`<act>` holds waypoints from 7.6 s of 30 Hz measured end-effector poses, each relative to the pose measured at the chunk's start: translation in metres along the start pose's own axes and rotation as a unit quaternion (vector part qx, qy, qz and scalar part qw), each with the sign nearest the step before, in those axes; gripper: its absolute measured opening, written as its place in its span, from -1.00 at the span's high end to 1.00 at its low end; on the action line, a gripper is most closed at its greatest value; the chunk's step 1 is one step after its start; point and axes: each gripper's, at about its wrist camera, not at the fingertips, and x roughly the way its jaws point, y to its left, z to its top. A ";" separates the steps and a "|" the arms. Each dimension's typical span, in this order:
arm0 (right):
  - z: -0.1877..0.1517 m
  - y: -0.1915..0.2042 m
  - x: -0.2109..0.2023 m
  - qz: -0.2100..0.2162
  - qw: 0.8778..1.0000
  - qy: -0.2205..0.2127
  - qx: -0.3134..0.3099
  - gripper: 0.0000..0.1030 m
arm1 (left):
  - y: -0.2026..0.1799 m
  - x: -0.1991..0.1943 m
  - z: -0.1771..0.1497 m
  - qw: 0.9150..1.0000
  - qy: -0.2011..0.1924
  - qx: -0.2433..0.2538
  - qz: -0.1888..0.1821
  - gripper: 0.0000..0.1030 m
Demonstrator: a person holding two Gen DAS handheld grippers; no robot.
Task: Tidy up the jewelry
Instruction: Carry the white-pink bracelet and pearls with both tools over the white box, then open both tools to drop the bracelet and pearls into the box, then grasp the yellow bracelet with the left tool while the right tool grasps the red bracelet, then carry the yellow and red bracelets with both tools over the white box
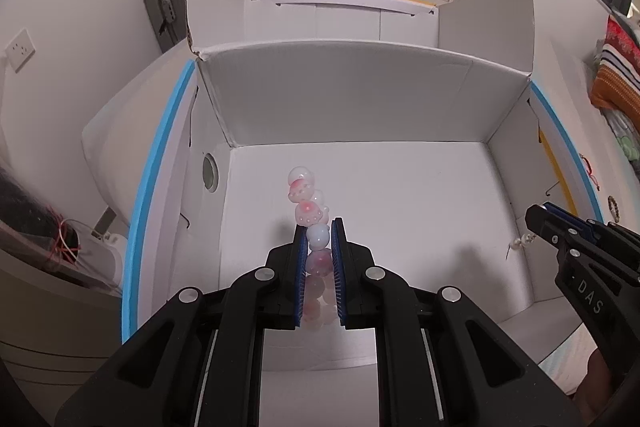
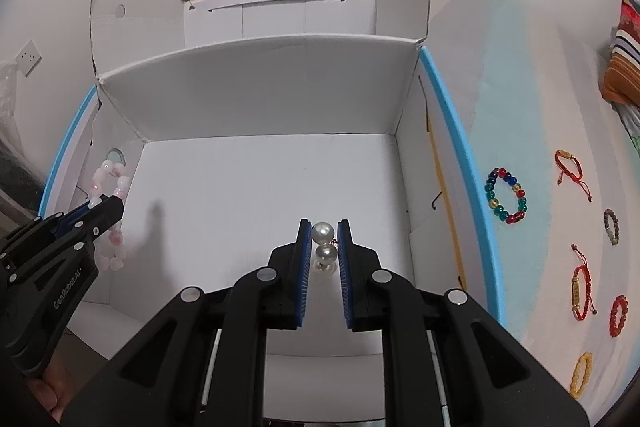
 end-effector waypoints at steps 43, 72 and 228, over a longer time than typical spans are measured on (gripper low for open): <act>-0.091 -0.254 -0.158 -0.135 0.965 -0.163 0.157 -0.84 | -0.240 -0.083 -0.030 0.976 -0.117 0.143 -0.115 -0.89; -0.192 -0.441 -0.109 -0.213 0.931 -0.091 0.281 -0.84 | -0.436 -0.019 -0.147 0.930 -0.053 0.298 -0.208 -0.89; -0.004 -0.014 -0.027 0.010 0.999 -0.049 0.019 0.75 | -0.014 -0.035 -0.007 0.999 -0.043 0.000 0.003 0.82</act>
